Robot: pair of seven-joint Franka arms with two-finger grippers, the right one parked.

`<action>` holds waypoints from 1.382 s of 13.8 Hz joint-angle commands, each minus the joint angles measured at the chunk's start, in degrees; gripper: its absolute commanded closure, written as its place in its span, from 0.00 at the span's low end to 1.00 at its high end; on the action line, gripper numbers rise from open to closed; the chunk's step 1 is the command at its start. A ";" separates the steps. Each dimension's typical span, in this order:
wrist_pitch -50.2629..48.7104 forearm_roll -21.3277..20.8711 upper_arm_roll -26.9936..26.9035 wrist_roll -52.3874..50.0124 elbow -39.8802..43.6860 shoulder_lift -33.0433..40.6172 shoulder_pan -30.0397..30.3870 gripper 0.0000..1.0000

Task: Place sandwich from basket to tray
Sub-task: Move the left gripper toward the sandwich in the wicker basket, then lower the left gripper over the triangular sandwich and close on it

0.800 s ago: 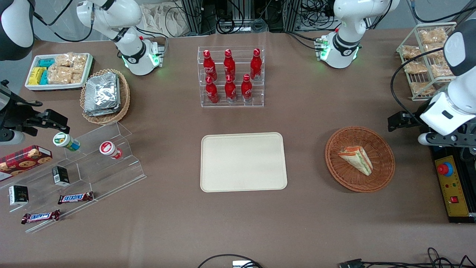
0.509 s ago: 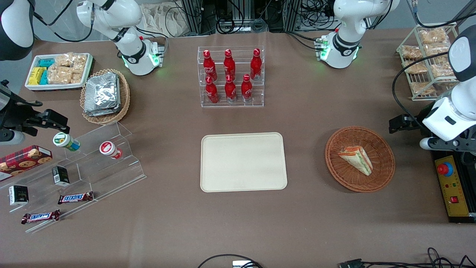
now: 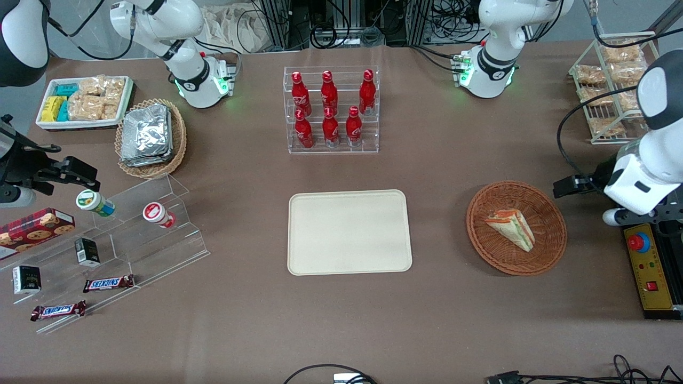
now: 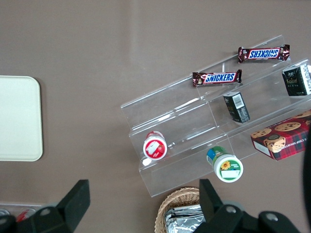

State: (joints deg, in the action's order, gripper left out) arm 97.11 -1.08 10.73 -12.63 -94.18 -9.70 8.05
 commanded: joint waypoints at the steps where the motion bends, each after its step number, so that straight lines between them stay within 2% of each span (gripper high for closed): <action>1: 7.02 0.20 0.43 -9.65 -6.26 1.17 0.03 0.00; 3: 10.80 0.37 0.43 -18.62 -8.81 0.12 -0.14 0.00; 7: 24.42 -0.32 0.35 -32.51 -16.81 -3.82 -1.37 0.00; 9: 26.81 -0.86 0.26 -34.12 -18.48 -5.41 -3.04 0.00; 15: 34.63 -0.86 -0.09 -35.71 -24.81 -7.70 -3.04 0.00; 17: 35.96 -2.86 -0.18 -35.79 -25.00 -9.19 -2.87 0.00; 19: 36.84 -3.14 -0.27 -36.23 -24.12 -10.51 -2.52 0.00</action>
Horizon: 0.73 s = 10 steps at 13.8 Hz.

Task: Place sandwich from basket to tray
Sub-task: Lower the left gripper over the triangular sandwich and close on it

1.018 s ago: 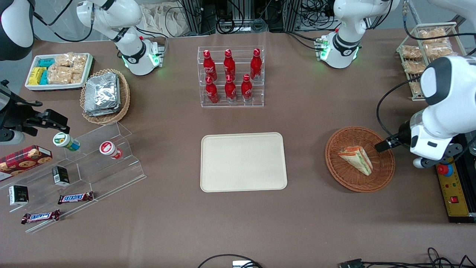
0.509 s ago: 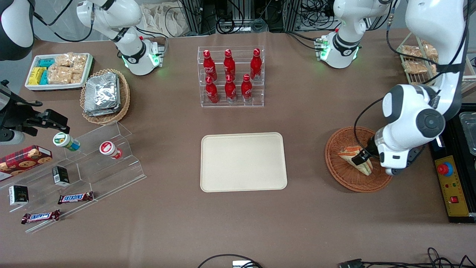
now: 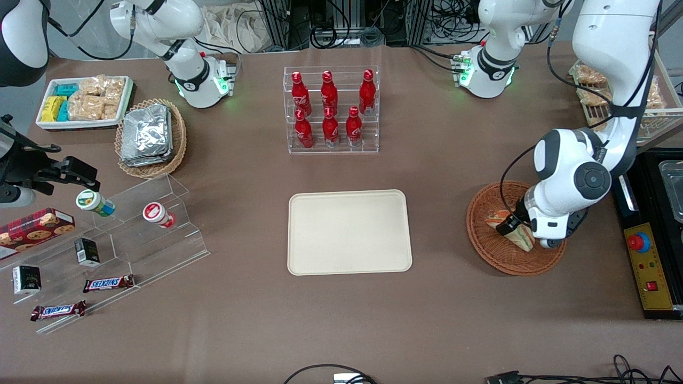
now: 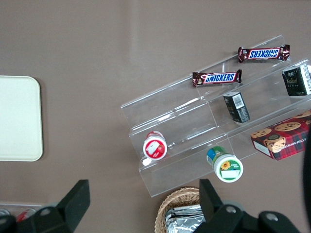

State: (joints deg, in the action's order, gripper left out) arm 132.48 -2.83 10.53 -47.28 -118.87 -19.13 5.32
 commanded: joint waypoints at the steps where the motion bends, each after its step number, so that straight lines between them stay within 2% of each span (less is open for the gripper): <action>1: 1.98 -1.39 -0.07 -3.16 1.78 -2.30 0.22 0.00; 4: 2.08 -1.73 -0.07 -9.75 5.22 -5.73 0.04 0.00; 5: 2.08 -3.22 -0.07 -10.29 5.31 -6.00 -0.05 0.02; 6: 2.08 -4.88 -0.07 -10.47 5.14 -6.01 0.04 0.17; 8: 2.08 -5.16 -0.07 -10.56 5.14 -5.92 0.13 0.71; 9: 2.08 -5.25 -0.07 -10.56 5.22 -5.92 0.13 0.92; 10: 1.99 -5.25 -0.07 -10.47 5.31 -5.74 0.13 1.00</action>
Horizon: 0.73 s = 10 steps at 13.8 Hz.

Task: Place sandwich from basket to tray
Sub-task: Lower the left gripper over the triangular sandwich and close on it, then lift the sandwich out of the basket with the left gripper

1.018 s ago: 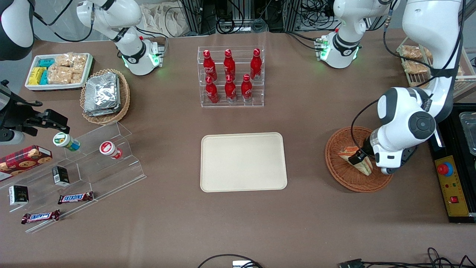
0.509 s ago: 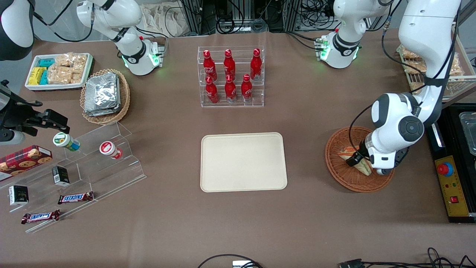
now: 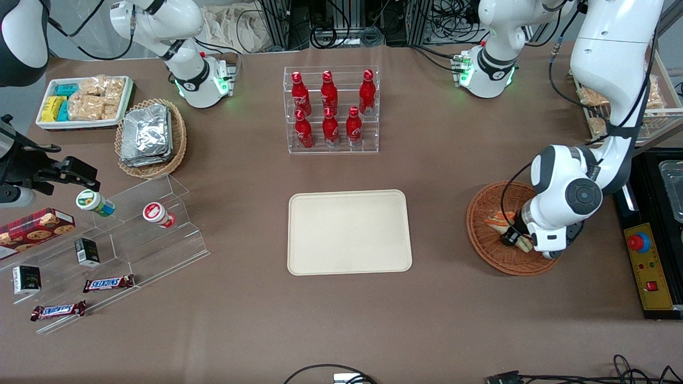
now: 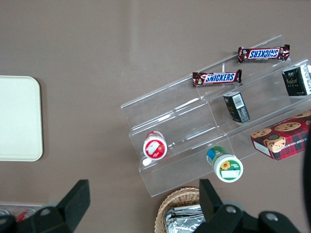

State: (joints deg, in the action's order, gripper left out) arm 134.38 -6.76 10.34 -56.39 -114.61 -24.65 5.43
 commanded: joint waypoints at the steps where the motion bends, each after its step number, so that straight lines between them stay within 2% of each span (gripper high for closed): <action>1: -0.17 -1.33 0.12 -1.35 1.05 0.12 0.10 1.00; 5: -2.97 -1.24 0.12 -1.00 2.88 2.85 0.54 1.00; 10: -23.86 -0.19 0.82 -0.21 18.25 2.85 -0.07 1.00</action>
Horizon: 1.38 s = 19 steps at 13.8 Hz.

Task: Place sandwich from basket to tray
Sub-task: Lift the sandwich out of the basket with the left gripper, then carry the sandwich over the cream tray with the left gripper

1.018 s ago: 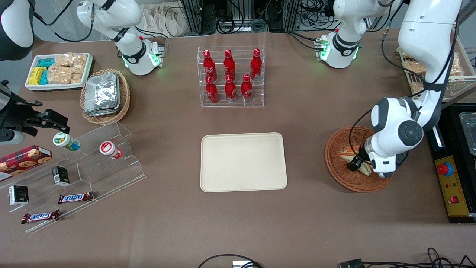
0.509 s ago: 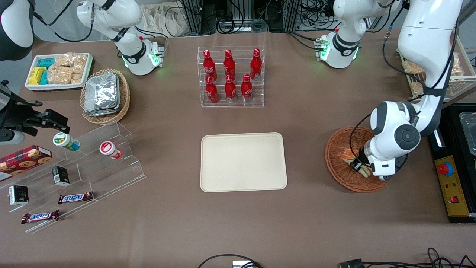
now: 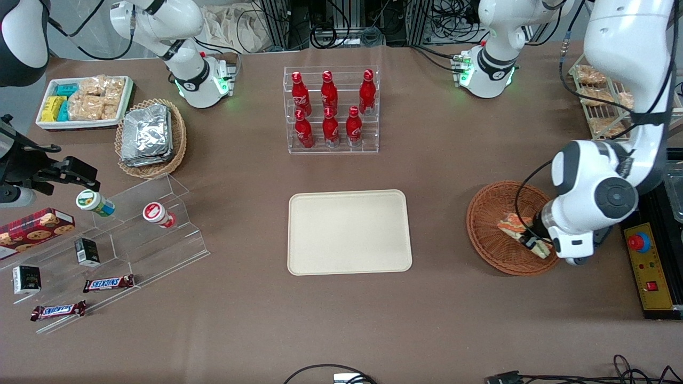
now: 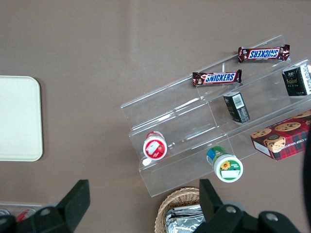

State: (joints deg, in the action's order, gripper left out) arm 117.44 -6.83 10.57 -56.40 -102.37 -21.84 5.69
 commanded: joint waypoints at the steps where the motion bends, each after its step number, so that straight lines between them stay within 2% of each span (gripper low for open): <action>1: -10.18 -0.11 1.81 -0.12 9.26 -0.04 -0.94 1.00; 3: -14.51 -0.46 6.02 4.94 15.94 -0.57 -1.39 0.99; 6: -13.47 0.32 11.99 12.79 19.83 -1.62 -1.39 0.95; 8: -13.38 2.25 16.91 13.94 25.60 -7.74 -1.56 0.96; 9: -13.64 1.91 19.81 14.12 28.25 -11.34 -2.43 0.96; 11: -13.03 -1.59 20.45 14.12 29.59 -16.28 -7.51 0.97; 13: -9.80 -7.47 20.45 13.60 29.60 -20.49 -10.17 0.97; 15: -4.96 -8.11 20.45 13.24 29.51 -24.02 -11.49 0.97; 19: -4.68 -8.38 18.36 12.36 29.59 -28.50 -16.14 0.90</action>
State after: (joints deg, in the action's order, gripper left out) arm 113.64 -14.15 30.46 -43.46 -75.75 -47.75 -8.19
